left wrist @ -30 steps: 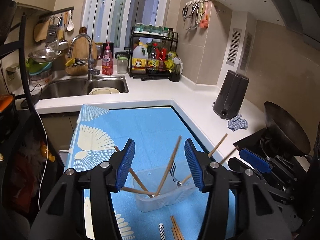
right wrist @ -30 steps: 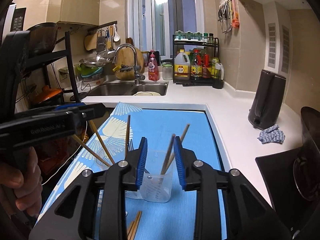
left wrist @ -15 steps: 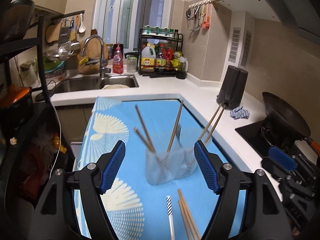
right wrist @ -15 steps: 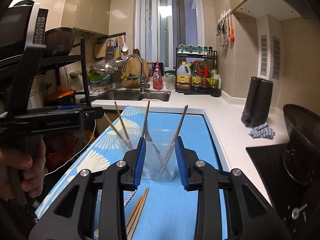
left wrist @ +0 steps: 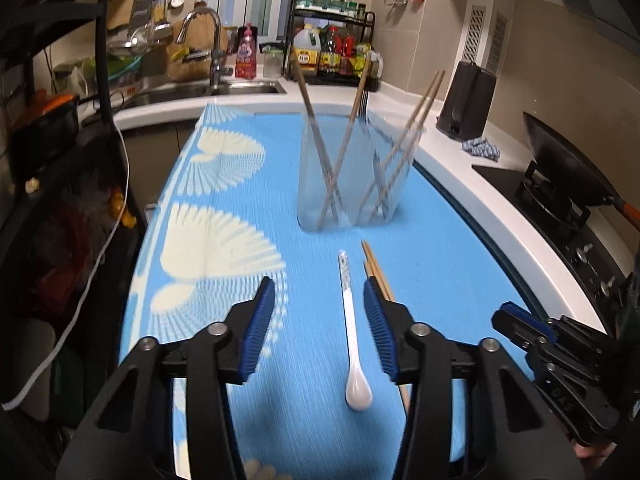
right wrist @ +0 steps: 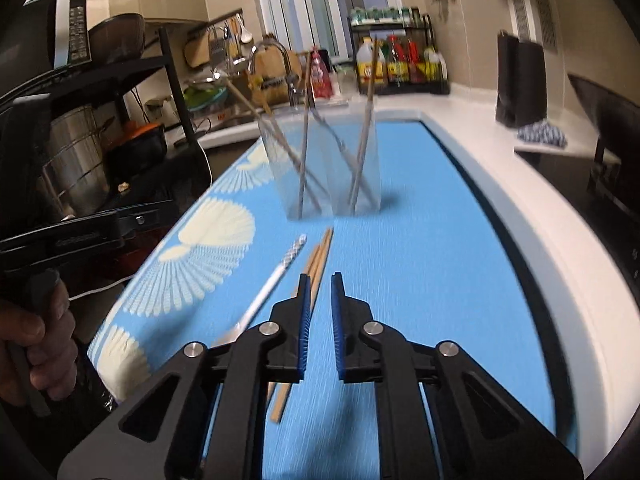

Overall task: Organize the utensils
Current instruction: 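Move both open grippers back toward the spoon and last chopsticks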

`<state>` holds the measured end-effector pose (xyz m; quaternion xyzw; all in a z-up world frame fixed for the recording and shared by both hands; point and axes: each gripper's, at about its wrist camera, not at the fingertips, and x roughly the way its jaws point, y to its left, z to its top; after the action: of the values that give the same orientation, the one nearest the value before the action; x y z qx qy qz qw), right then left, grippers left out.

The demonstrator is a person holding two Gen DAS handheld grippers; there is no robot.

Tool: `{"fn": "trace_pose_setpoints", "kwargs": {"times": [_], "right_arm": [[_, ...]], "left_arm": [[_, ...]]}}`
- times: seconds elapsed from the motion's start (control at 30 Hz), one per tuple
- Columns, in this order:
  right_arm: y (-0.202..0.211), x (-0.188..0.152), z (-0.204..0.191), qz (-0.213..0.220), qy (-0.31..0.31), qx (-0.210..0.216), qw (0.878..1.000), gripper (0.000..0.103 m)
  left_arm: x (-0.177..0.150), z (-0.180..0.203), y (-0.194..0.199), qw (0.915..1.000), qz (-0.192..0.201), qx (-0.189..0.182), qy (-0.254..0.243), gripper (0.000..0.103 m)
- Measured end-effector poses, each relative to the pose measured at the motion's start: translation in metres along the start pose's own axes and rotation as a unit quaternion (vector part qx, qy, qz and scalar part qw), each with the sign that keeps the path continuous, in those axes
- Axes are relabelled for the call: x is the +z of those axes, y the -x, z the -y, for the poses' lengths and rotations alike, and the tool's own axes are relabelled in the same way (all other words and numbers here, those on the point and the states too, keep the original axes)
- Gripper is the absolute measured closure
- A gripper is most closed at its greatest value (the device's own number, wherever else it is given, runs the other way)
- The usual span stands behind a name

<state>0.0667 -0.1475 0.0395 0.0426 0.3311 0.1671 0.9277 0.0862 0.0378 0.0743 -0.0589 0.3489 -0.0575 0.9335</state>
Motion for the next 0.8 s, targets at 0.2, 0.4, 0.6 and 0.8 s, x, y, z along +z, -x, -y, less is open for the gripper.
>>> {"fn": "trace_pose_setpoints", "kwargs": {"times": [0.2, 0.4, 0.6, 0.8], "right_arm": [[-0.010, -0.031, -0.005, -0.032, -0.008, 0.011, 0.999, 0.093], [-0.029, -0.044, -0.014, -0.061, -0.011, 0.026, 0.998, 0.092], [-0.038, -0.051, -0.021, -0.075, 0.003, 0.021, 0.997, 0.092], [-0.036, -0.051, -0.026, -0.074, 0.027, 0.003, 0.997, 0.092]], "left_arm": [[-0.040, -0.004, -0.012, 0.9991, -0.039, -0.003, 0.019, 0.088], [-0.052, -0.002, -0.022, 0.9986, -0.047, -0.003, 0.023, 0.088], [-0.064, 0.004, -0.036, 0.9967, -0.070, -0.026, 0.033, 0.088], [-0.070, 0.008, -0.047, 0.9953, -0.072, -0.039, 0.052, 0.088]]}}
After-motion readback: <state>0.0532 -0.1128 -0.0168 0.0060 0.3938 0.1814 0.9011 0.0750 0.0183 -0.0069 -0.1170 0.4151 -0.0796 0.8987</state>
